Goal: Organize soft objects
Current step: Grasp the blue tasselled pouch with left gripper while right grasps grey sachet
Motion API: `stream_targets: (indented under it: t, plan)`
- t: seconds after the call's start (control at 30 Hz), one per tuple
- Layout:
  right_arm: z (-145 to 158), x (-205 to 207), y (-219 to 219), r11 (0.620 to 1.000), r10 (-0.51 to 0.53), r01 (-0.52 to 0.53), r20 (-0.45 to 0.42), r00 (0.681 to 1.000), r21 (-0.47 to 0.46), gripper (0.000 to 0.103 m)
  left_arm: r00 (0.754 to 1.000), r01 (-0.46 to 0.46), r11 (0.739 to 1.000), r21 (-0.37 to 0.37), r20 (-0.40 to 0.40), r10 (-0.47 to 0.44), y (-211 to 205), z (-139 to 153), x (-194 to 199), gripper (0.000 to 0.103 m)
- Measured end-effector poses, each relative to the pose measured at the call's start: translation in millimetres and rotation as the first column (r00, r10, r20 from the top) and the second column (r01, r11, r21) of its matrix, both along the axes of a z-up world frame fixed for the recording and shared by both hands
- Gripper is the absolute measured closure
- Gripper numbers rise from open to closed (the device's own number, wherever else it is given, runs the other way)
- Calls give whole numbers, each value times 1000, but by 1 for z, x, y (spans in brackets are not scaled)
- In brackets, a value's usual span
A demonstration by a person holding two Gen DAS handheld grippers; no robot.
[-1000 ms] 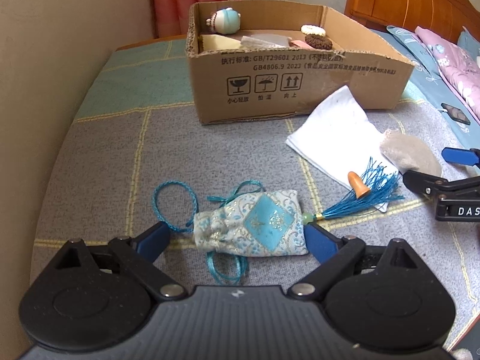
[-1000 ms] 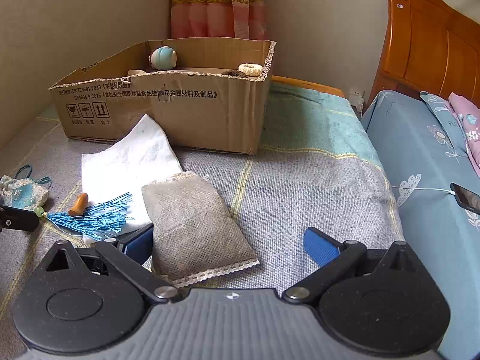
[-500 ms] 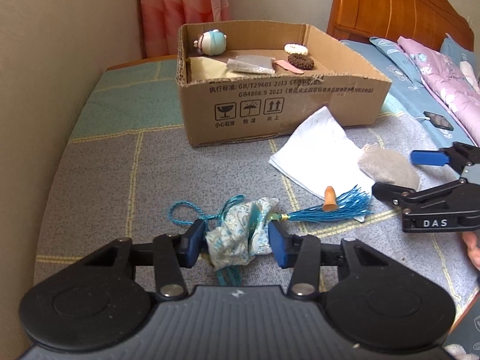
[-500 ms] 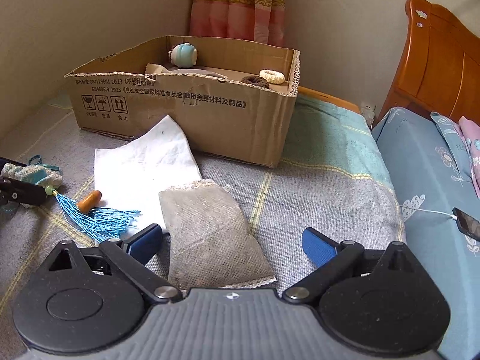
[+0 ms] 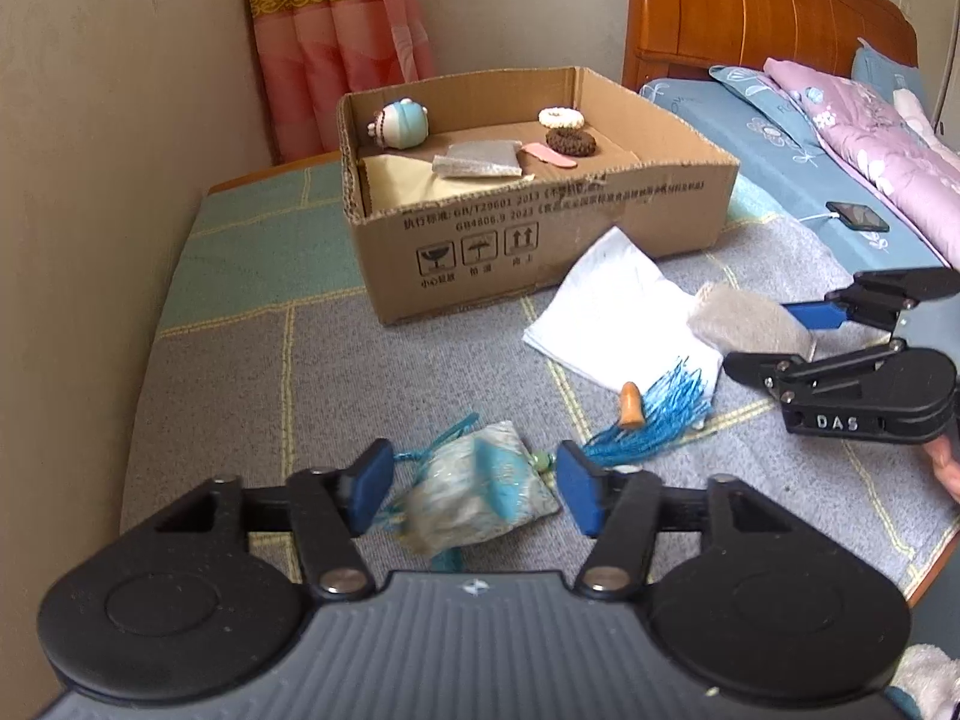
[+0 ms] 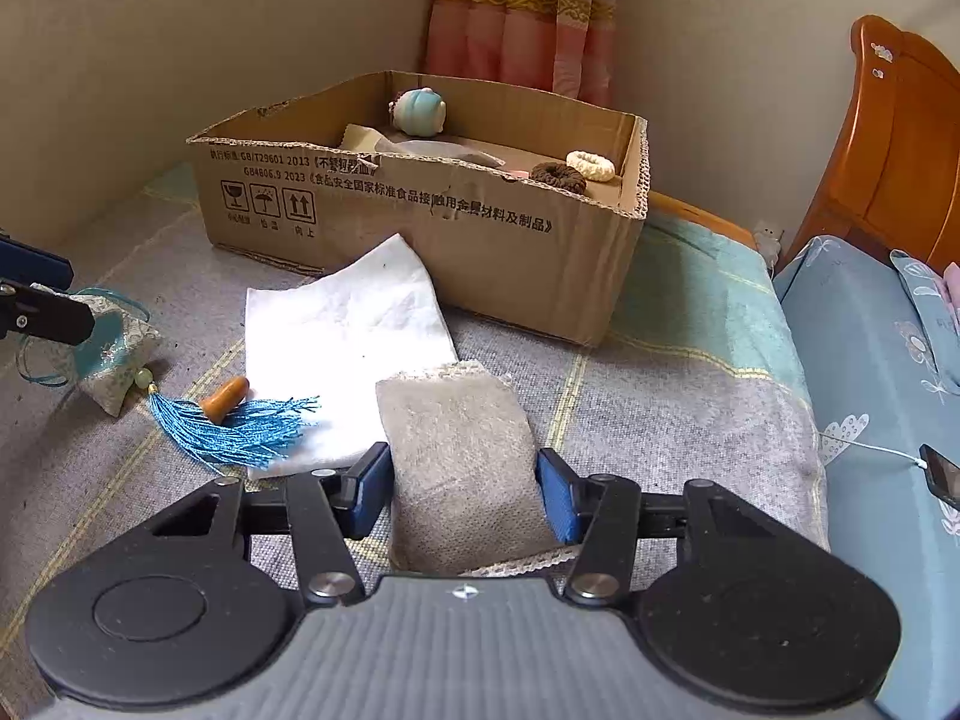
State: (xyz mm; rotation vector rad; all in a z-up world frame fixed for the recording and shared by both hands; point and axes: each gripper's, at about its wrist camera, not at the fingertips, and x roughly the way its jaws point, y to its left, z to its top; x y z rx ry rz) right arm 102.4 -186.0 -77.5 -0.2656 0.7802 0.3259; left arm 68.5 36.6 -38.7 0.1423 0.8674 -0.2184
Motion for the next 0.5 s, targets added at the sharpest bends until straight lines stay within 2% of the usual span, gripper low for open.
stream_targets:
  t: [0.17, 0.3, 0.5]
  plan:
    - [0, 0, 1, 1000, 3, -3, -1, 1000, -6, 46, 1000, 21, 999, 32, -2, -21, -1, -10, -1, 38]
    - [0, 1, 1, 1000, 4, -4, -3, 1000, -1, 46, 998, 69, 997, 16, 3, -69, 1, -14, 6, 35]
    - [0, 1, 0, 1000, 0, 0, -5, 1000, 7, 46, 986, 123, 991, -52, -110, -128, 1, -25, 1, 35]
